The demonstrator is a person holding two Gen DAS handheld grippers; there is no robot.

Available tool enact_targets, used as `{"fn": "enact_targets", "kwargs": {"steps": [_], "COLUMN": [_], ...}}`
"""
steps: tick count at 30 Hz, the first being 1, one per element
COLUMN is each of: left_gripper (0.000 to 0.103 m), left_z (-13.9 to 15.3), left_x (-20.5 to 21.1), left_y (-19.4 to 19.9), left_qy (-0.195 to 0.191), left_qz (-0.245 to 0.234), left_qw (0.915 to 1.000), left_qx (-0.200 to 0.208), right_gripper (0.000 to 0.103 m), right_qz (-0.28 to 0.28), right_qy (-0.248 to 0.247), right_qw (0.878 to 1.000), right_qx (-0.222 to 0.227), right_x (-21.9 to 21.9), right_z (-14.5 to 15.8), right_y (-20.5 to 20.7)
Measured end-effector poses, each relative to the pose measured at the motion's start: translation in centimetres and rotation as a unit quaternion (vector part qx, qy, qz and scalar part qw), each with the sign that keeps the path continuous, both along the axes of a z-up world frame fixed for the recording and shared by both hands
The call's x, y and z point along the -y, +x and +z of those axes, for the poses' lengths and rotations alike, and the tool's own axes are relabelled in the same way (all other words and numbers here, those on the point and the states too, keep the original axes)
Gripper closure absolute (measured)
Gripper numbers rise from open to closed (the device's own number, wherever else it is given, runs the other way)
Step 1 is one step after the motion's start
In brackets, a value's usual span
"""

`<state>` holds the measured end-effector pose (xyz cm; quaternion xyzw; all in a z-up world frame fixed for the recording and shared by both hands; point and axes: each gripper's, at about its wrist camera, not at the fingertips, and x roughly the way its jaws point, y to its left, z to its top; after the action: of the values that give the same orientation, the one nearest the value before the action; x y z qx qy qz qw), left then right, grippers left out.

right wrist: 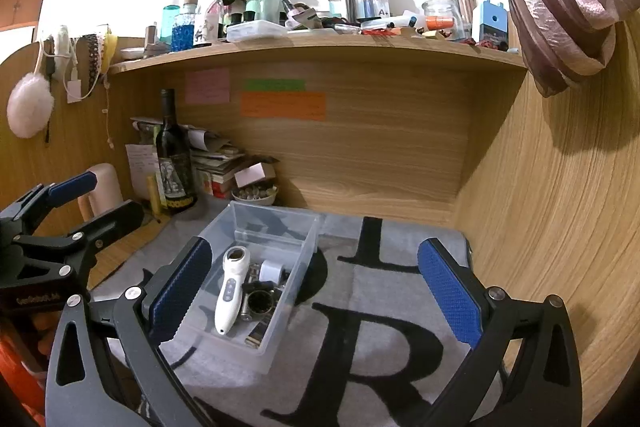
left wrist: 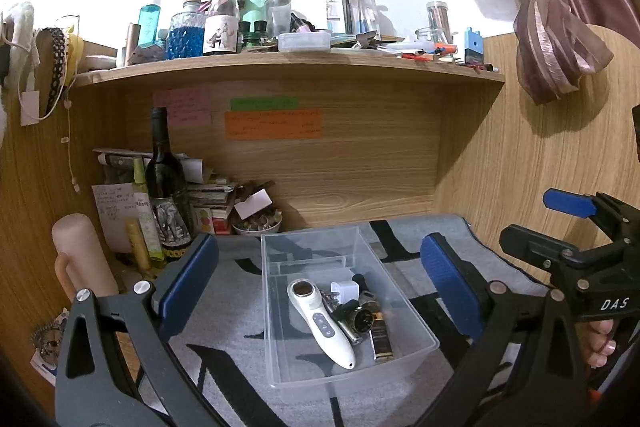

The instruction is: Organize rigid objects

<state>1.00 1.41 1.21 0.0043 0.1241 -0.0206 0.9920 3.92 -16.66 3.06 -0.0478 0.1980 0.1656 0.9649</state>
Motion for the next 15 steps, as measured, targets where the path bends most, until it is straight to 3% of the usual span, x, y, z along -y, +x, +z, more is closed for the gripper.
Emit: {"fn": "enact_targets", "kwargs": {"steps": [15], "left_gripper": [0.000], "left_z": [-0.13], "left_x": [0.31], "left_y": [0.13], "left_qy": [0.000], "left_qz": [-0.004], "left_qw": [1.0000], "left_qx": [-0.002], "right_gripper": [0.000], "right_qz": [-0.006], "right_qy": [0.013], "right_qw": [1.000], "right_qx": [-0.008], "right_x": [0.32], "right_z": [-0.13], "right_y": [0.12]}}
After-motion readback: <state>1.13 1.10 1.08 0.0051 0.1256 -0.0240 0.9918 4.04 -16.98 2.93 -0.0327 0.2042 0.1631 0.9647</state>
